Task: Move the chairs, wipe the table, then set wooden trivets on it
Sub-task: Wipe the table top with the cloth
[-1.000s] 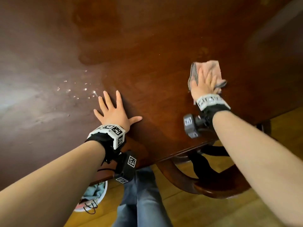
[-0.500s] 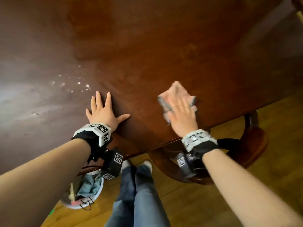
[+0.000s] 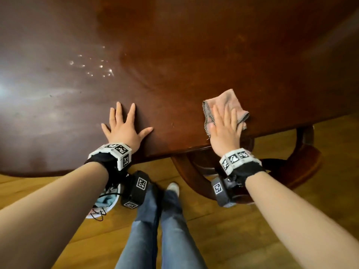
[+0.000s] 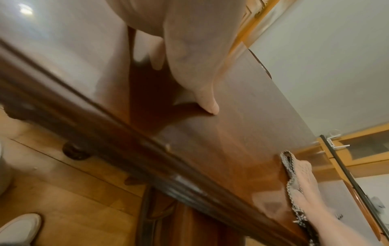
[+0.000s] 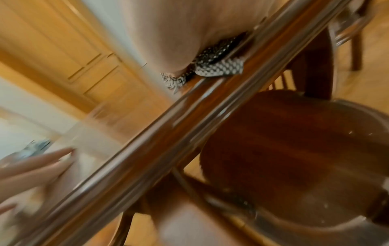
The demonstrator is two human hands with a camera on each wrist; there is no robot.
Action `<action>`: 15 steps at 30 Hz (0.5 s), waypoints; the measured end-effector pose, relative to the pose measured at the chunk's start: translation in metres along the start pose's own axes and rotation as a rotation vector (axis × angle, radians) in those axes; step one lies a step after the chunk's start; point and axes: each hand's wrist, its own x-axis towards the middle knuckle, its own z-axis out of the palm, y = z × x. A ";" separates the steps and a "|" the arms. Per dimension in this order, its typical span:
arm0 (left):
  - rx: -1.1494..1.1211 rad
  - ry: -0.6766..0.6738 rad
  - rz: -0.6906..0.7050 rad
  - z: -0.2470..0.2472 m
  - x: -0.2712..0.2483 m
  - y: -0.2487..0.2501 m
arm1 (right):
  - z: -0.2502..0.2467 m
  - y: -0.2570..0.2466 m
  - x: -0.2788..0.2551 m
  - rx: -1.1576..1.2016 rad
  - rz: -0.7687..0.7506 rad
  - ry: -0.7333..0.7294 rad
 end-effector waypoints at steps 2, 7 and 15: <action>-0.013 0.011 0.015 0.003 -0.012 -0.013 | 0.013 -0.023 -0.020 -0.034 -0.113 -0.041; -0.039 0.073 -0.099 -0.001 -0.028 -0.053 | 0.034 -0.080 -0.035 -0.096 -0.324 -0.098; -0.036 0.110 -0.222 -0.019 -0.026 -0.114 | 0.060 -0.170 -0.044 -0.232 -0.575 -0.181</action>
